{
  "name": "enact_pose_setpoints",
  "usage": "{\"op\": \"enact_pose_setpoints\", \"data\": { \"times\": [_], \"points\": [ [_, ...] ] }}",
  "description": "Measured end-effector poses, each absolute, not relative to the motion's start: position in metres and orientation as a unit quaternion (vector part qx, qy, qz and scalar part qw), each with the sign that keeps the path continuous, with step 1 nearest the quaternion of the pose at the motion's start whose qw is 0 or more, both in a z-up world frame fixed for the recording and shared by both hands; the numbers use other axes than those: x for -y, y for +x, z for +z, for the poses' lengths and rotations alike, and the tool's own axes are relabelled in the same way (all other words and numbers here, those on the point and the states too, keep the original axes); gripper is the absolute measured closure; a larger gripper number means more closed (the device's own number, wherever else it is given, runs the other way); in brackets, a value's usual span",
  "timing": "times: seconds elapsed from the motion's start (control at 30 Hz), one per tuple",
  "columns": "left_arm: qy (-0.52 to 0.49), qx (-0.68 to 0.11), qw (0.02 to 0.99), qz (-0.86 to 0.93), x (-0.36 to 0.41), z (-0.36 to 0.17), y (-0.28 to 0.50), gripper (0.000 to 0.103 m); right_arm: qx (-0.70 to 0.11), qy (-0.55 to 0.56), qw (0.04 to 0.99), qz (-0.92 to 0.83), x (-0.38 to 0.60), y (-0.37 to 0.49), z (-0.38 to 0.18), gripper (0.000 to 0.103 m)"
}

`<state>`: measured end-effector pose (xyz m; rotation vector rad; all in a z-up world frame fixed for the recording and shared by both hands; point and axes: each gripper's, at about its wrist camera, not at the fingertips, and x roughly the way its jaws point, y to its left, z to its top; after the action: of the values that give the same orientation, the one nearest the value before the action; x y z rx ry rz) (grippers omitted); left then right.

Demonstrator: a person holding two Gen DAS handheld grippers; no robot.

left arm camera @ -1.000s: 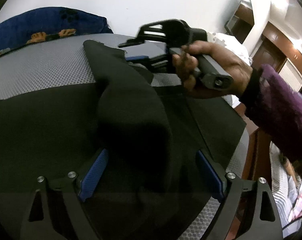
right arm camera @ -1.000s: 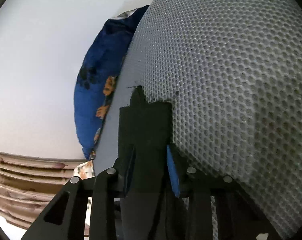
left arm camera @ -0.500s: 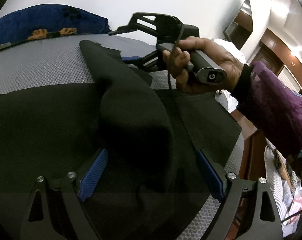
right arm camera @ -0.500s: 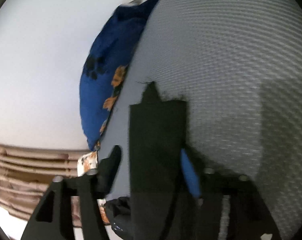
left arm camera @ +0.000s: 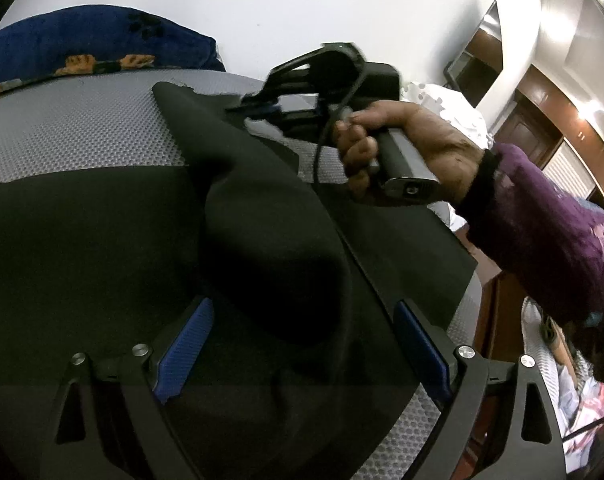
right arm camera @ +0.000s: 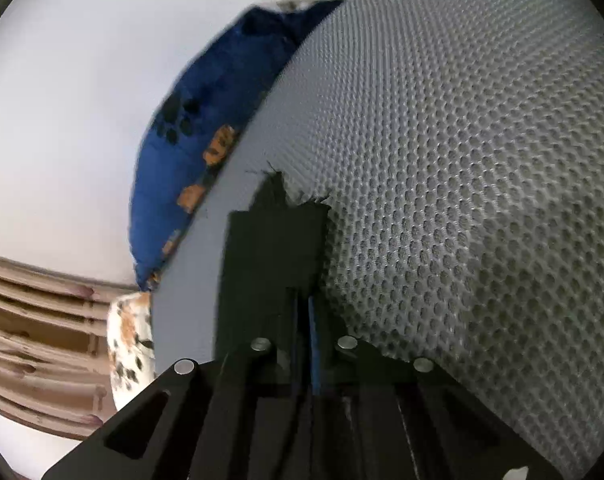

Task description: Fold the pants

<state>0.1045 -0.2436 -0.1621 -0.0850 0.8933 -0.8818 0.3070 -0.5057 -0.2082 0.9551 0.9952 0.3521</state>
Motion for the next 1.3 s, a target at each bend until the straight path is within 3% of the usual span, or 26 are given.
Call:
{"op": "enact_pose_setpoints", "data": {
  "times": [0.2,0.53,0.83,1.03,1.13,1.2,1.3],
  "points": [
    [-0.036,-0.417,0.810,-0.410,0.244,-0.163,0.103,0.012,-0.371,0.485,0.777,0.151,0.540,0.248,-0.172,0.097],
    [0.006,-0.415,0.820,-0.395,0.252,-0.158,0.093,0.012,-0.244,0.549,0.796,0.070,0.615,0.081,-0.125,0.097],
    [0.076,-0.372,0.831,-0.407,0.259,-0.146,0.058,0.012,-0.204,0.582,0.787,0.009,0.633,-0.028,-0.138,0.097],
    [0.195,-0.355,0.840,-0.361,0.287,-0.155,0.048,0.012,-0.180,0.622,0.762,-0.012,0.641,-0.077,-0.162,0.099],
    [0.232,-0.349,0.838,-0.350,0.297,-0.159,0.044,0.018,-0.173,0.615,0.769,-0.009,0.647,-0.088,-0.157,0.099],
    [0.270,-0.341,0.834,-0.341,0.304,-0.164,0.041,0.044,-0.181,0.600,0.779,-0.016,0.645,-0.086,-0.153,0.099],
    [0.277,-0.341,0.830,-0.343,0.308,-0.164,0.038,0.048,-0.194,0.594,0.780,0.013,0.638,-0.084,-0.158,0.096]
  ]
}}
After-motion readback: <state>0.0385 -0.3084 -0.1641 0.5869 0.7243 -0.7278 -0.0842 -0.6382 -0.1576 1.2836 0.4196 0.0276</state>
